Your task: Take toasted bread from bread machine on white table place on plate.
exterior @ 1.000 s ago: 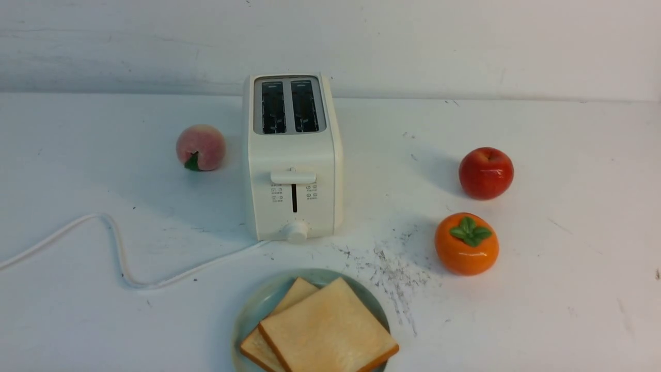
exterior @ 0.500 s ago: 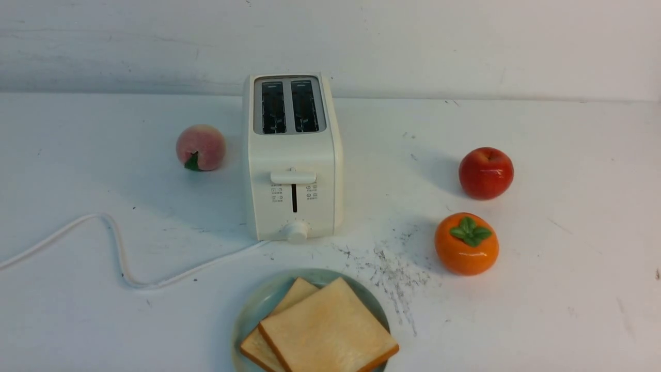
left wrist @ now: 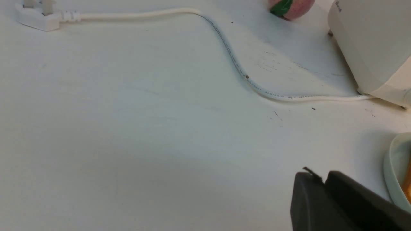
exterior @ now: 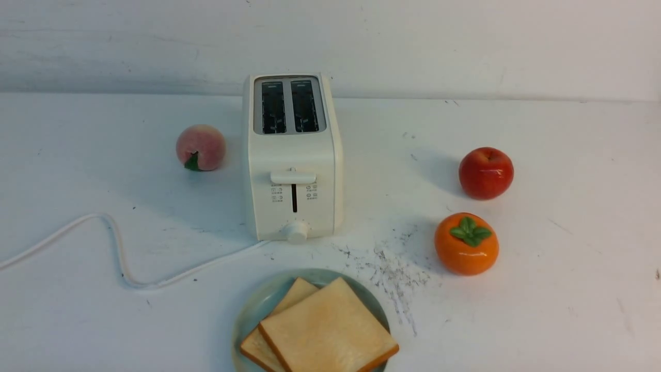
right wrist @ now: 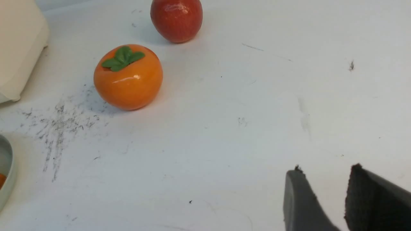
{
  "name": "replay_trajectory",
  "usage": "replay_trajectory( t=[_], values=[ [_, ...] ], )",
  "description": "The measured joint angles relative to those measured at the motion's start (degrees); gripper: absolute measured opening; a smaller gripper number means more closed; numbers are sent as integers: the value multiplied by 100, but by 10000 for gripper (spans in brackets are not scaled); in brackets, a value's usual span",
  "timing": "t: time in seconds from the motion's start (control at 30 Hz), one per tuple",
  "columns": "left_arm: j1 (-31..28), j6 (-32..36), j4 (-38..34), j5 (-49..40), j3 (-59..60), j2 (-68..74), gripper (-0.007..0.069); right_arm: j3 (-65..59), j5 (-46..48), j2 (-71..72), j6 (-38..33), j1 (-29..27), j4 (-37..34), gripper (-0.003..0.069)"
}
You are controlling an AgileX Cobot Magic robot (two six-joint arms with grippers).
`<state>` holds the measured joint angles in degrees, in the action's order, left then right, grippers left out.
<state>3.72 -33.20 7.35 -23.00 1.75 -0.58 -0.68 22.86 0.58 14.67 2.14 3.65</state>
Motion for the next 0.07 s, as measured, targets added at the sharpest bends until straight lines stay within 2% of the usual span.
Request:
replay_trajectory(
  t=[0.07],
  values=[
    [0,0,0,0,0,0,60,0,0,0,0,0,0,227]
  ],
)
